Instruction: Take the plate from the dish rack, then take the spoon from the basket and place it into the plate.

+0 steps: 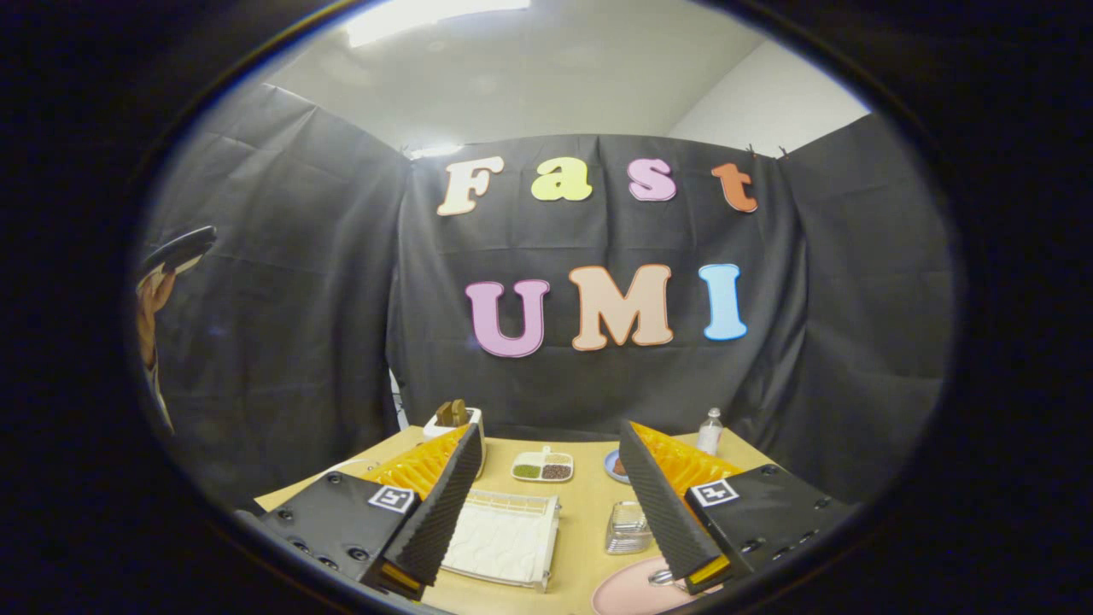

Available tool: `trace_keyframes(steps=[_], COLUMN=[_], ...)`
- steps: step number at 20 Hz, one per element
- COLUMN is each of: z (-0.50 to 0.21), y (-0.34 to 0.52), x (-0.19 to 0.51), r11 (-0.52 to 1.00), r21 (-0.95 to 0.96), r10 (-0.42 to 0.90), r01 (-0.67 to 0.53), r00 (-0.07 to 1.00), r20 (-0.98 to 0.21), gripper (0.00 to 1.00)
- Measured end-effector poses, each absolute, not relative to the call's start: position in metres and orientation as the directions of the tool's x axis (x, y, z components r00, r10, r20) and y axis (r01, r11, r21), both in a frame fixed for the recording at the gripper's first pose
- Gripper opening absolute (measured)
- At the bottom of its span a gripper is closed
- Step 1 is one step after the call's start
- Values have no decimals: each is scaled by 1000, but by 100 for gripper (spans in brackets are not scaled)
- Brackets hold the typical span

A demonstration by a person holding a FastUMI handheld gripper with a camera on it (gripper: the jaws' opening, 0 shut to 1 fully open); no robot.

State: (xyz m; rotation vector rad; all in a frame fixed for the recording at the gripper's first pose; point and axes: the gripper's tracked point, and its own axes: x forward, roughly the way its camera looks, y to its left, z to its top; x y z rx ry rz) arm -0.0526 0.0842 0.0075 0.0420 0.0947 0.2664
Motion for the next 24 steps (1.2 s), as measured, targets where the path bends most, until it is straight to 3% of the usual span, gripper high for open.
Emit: trace_keyframes(steps=[24], z=[23], y=[91], x=[-41], r11=[969], r21=[16], r10=[245], r01=[-245], r00=[969], r20=[-36], gripper=[100])
